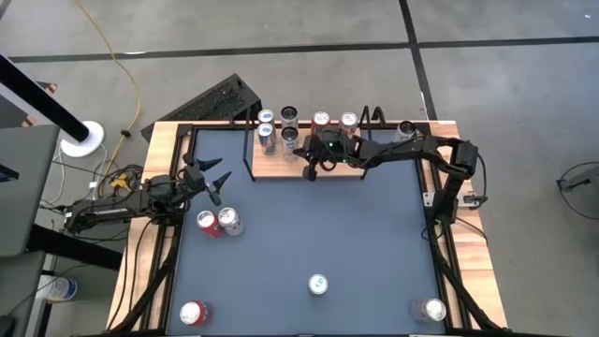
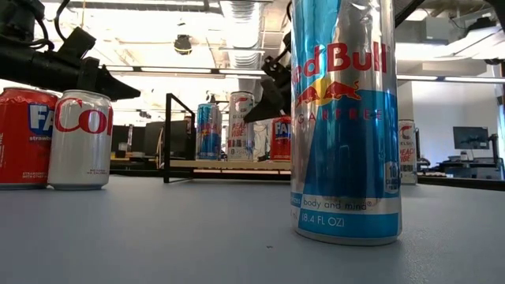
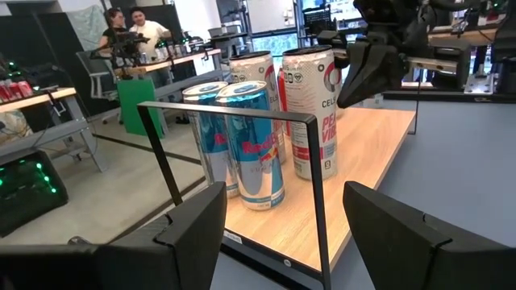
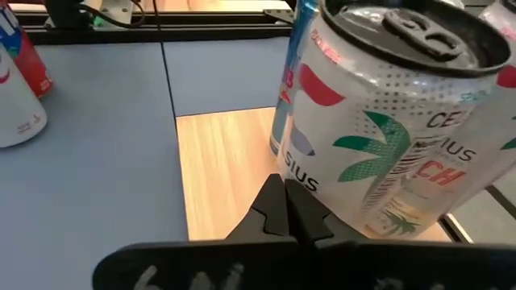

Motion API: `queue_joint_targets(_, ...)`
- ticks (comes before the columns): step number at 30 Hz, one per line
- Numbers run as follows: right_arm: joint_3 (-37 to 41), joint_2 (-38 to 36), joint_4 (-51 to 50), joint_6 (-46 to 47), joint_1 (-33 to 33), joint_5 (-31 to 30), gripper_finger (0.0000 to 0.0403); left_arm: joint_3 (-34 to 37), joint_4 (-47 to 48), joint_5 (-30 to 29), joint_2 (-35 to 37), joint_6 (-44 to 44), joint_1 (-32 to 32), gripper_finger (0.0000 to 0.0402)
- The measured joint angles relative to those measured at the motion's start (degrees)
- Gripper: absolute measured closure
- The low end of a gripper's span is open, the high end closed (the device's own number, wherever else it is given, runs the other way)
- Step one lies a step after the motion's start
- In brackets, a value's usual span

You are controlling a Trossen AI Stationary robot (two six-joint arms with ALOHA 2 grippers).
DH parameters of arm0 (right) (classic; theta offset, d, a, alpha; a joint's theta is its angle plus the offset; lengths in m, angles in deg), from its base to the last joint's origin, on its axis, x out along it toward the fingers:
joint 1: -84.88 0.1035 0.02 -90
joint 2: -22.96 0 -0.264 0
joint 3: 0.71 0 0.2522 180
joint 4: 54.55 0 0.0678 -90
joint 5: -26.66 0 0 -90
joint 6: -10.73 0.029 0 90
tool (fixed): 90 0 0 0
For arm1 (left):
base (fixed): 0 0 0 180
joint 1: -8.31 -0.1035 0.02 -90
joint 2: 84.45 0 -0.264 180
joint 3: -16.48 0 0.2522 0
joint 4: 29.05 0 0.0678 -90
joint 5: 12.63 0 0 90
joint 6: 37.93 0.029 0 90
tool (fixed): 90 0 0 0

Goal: Place canned beverage on shelf
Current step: Put the bottom white-pink soda can on the shelf aligned with the other white-pink soda can

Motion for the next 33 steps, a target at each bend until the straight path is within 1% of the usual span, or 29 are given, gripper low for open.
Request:
queue_joint_targets(4, 0.0, 0.0, 1.6, 0.0, -0.7, 1.9, 0.0403, 0.0, 0.0, 0.0, 0.0, 0.0, 0.0, 0.0162)
queue_joint_targets(15, 0.0, 0.0, 2.8, -0.2, -2.5, 2.9, 0.0403, 0.0, 0.0, 0.0, 0.0, 0.0, 0.0, 0.0162)
queue_joint_targets(21, 0.0, 0.0, 4.7, 2.1, -1.0, 2.8, 0.0403, 0.0, 0.0, 0.0, 0.0, 0.0, 0.0, 0.0162)
queue_joint_targets(27, -0.2, 2.8, 8.3, 3.6, 1.6, -1.5, 0.0403, 0.0, 0.0, 0.0, 0.0, 0.0, 0.0, 0.0162)
queue_joint_targets(33, -3.8, 7.3, 9.2, 5.0, 1.6, -3.6, 0.0403, 0.0, 0.0, -0.1, 0.0, 0.0, 0.0, 0.0162)
